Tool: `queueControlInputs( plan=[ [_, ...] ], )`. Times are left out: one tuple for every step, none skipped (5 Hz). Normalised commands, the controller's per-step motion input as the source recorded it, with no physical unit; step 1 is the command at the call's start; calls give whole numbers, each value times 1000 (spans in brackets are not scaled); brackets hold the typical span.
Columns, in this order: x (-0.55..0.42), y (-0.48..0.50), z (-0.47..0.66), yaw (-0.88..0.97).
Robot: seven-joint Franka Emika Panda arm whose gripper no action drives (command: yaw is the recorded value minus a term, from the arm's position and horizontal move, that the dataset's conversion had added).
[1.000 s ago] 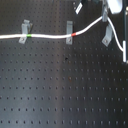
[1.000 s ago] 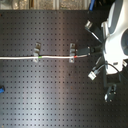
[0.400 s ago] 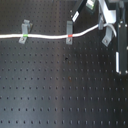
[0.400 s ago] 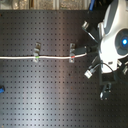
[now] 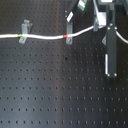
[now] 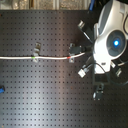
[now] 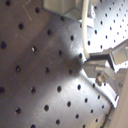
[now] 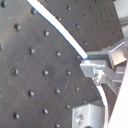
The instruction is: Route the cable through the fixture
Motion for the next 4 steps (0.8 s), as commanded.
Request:
queueControlInputs(
  plan=[
    [-8, 334, 104, 134],
    [210, 571, 110, 217],
    [273, 549, 245, 189],
    [142, 149, 45, 143]
  ],
)
